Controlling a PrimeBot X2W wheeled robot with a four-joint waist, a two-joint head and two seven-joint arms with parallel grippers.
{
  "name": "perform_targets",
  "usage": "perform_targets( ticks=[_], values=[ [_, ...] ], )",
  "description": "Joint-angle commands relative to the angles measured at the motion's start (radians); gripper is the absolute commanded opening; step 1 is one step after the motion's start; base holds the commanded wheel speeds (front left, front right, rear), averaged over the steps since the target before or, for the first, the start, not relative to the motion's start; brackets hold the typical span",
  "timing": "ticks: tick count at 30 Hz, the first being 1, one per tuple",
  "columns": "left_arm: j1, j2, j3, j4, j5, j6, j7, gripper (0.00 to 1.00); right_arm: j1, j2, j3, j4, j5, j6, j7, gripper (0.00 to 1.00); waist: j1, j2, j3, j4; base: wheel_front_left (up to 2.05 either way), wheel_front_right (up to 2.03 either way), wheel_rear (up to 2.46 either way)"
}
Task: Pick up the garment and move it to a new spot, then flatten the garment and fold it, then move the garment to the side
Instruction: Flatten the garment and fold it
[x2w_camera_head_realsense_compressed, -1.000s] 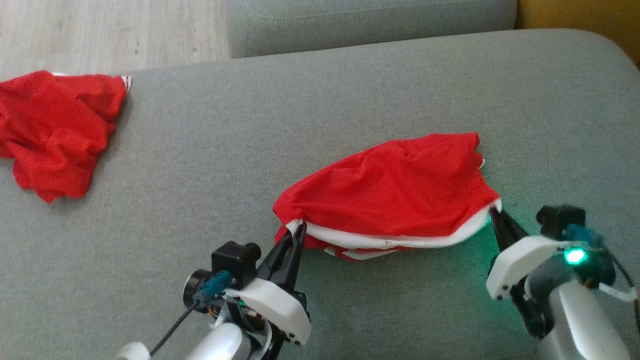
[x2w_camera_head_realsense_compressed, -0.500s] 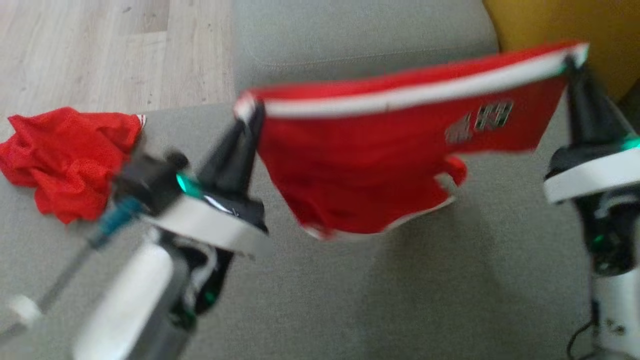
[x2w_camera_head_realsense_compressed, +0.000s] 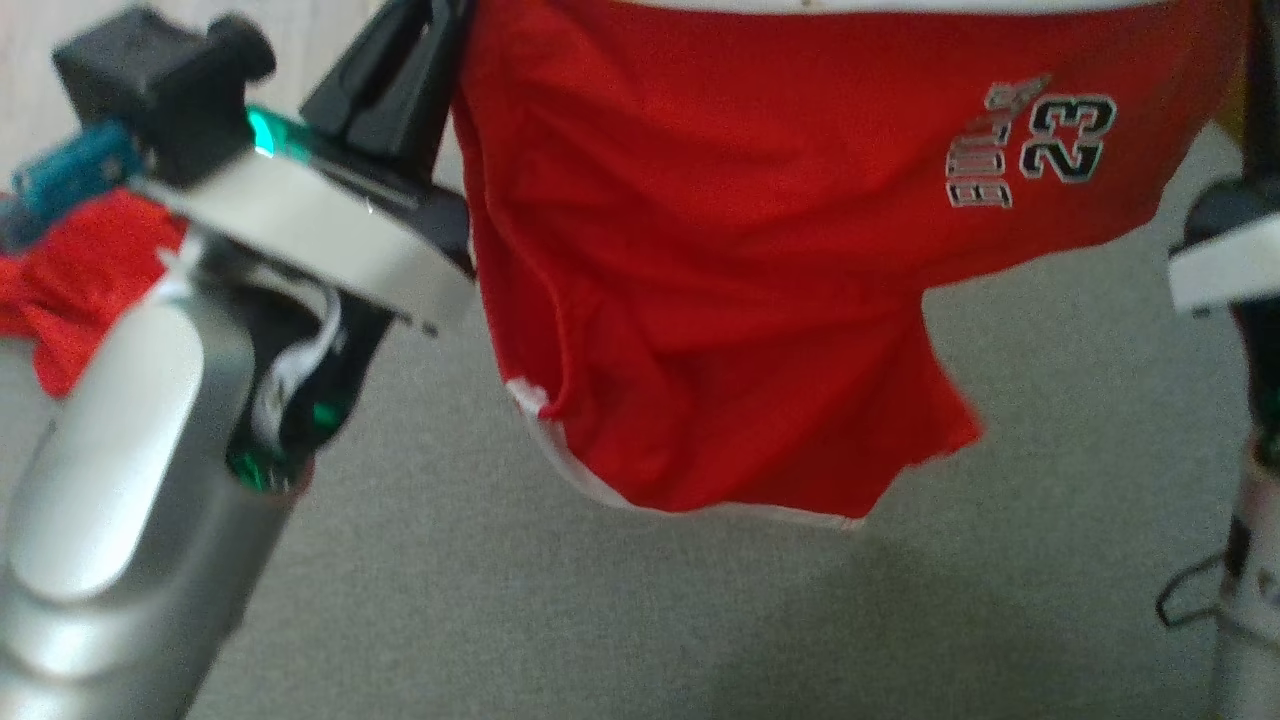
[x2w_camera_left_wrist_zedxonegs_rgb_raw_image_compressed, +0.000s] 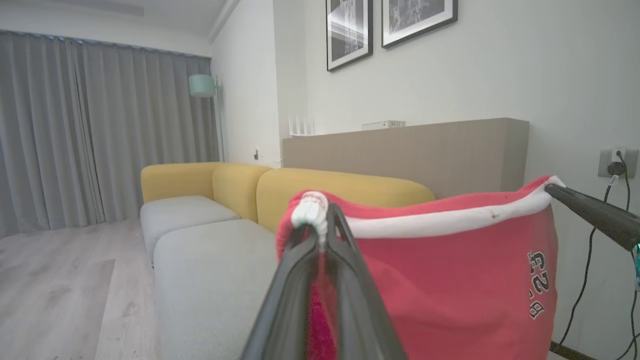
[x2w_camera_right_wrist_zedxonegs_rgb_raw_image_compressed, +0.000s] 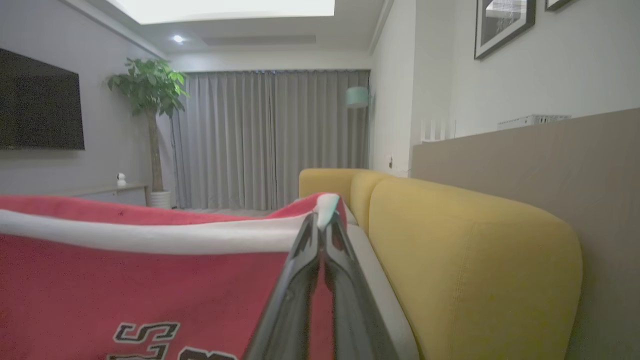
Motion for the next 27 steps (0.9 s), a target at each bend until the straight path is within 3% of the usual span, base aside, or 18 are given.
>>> perform_targets(
  ticks=[1,7,12,16,21,27],
  values=[
    [-0.104,0.035,0.048,0.012,0.004,-0.009,0.014,0.0,-0.1,0.001,0.031,0.005,-0.017,-0.001,0.008,0.0,0.0001,0.0,0.094,-0.008,0.0,0.0,0.0],
    [-0.276,0.022,0.04,0.168,0.039,-0.053,0.002,0.0,-0.316,0.01,0.054,0.193,-0.059,-0.001,-0.053,0.0,0.0001,0.0,0.227,-0.031,0.0,0.0,0.0],
    [-0.482,-0.011,0.057,0.342,0.093,-0.094,-0.11,0.0,-0.565,0.045,0.038,0.371,-0.142,-0.001,-0.2,0.0,0.0001,0.0,0.294,-0.057,0.0,0.0,0.0],
    [-0.593,-0.03,0.068,0.439,0.125,-0.12,-0.216,0.0,-0.678,0.064,0.012,0.454,-0.199,-0.001,-0.307,0.0,0.0001,0.0,0.336,-0.074,0.0,0.0,0.0],
    [-0.598,-0.052,0.06,0.501,0.123,-0.142,-0.304,0.0,-0.655,0.068,0.055,0.526,-0.178,-0.001,-0.368,0.0,0.0001,0.0,0.421,-0.077,0.0,0.0,0.0],
    [-0.397,-0.073,0.037,0.503,0.101,-0.148,-0.417,0.0,-0.473,0.068,0.106,0.567,-0.096,-0.001,-0.439,0.0,0.0001,0.0,0.47,-0.073,0.0,0.0,0.0]
  ],
)
